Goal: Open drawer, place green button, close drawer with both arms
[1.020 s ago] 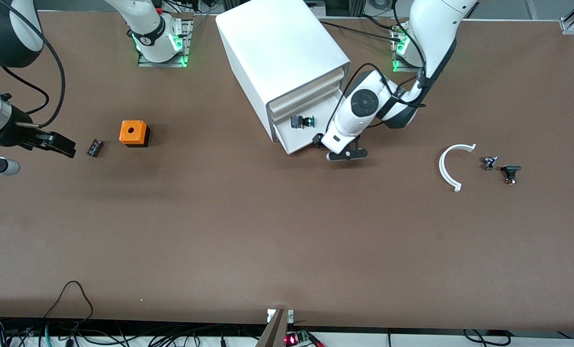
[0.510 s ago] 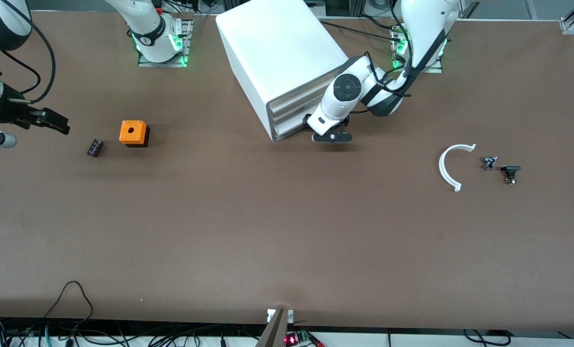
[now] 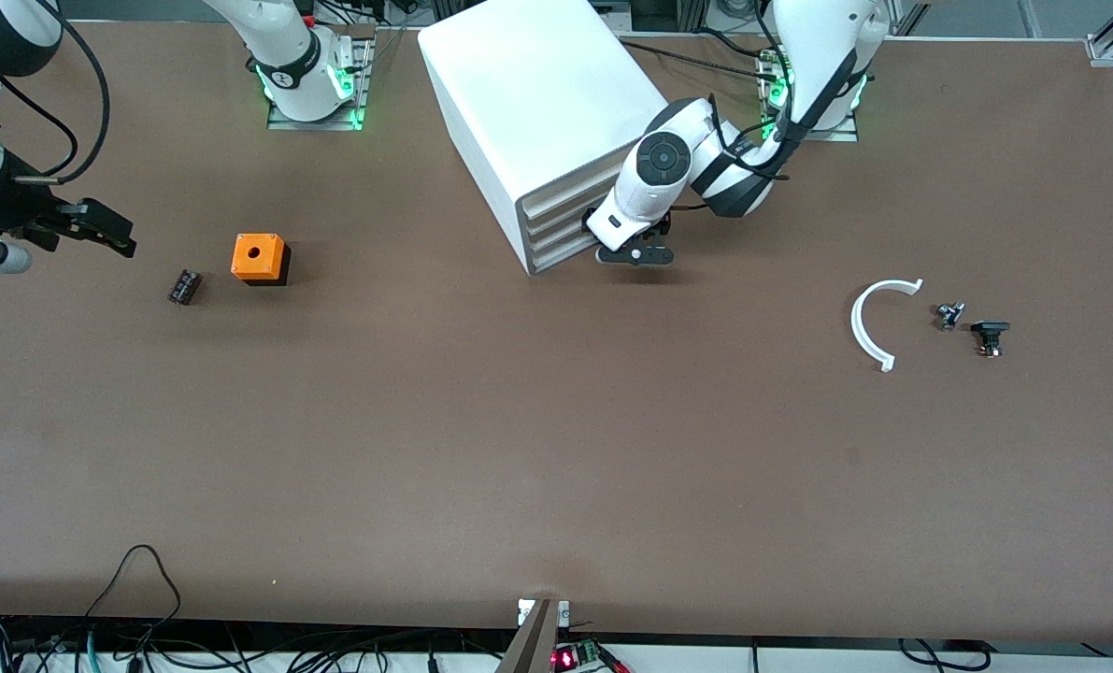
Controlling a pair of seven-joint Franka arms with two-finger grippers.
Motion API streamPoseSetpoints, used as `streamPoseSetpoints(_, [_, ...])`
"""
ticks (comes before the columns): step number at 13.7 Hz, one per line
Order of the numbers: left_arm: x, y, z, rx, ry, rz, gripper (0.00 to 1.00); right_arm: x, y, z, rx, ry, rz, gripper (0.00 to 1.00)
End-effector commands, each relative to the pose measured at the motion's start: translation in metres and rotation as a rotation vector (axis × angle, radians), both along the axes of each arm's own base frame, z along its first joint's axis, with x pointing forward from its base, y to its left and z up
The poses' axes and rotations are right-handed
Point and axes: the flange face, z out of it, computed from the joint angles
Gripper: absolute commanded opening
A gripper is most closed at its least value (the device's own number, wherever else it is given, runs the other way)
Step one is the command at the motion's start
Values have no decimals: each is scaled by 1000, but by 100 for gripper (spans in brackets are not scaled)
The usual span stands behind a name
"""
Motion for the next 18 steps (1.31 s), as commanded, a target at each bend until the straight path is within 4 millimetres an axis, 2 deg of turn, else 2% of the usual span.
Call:
streamPoseSetpoints(1, [47, 48, 33, 8, -68, 93, 100, -2, 4, 6, 2, -5, 14, 100])
streamPoseSetpoints(4, [140, 137, 106, -16, -230, 315, 100, -4, 0, 5, 10, 14, 7, 100])
streamPoseSetpoints(5, [160, 167, 126, -26, -275, 382, 100, -4, 0, 4, 10, 18, 8, 100])
streamPoseSetpoints(7, [183, 206, 176, -36, -376, 450, 100, -4, 0, 4, 10, 19, 27, 100])
streamPoseSetpoints(8, [194, 235, 203, -31, -423, 503, 100, -4, -1, 4, 12, 19, 28, 100])
streamPoseSetpoints(9, [197, 261, 220, -14, -445, 515, 100, -5, 0, 4, 13, 22, 29, 100])
streamPoseSetpoints(10, [194, 277, 240, 24, -418, 447, 100, -5, -1, 4, 12, 25, 28, 100])
streamPoseSetpoints(12, [205, 310, 298, 65, -345, 317, 100, -7, 2, 5, 12, 29, 32, 100])
streamPoseSetpoints(14, [204, 330, 340, 83, -304, 264, 100, -7, 2, 5, 12, 29, 32, 100])
streamPoseSetpoints(18, [192, 343, 390, 106, -222, 264, 100, -7, 2, 5, 12, 31, 32, 100])
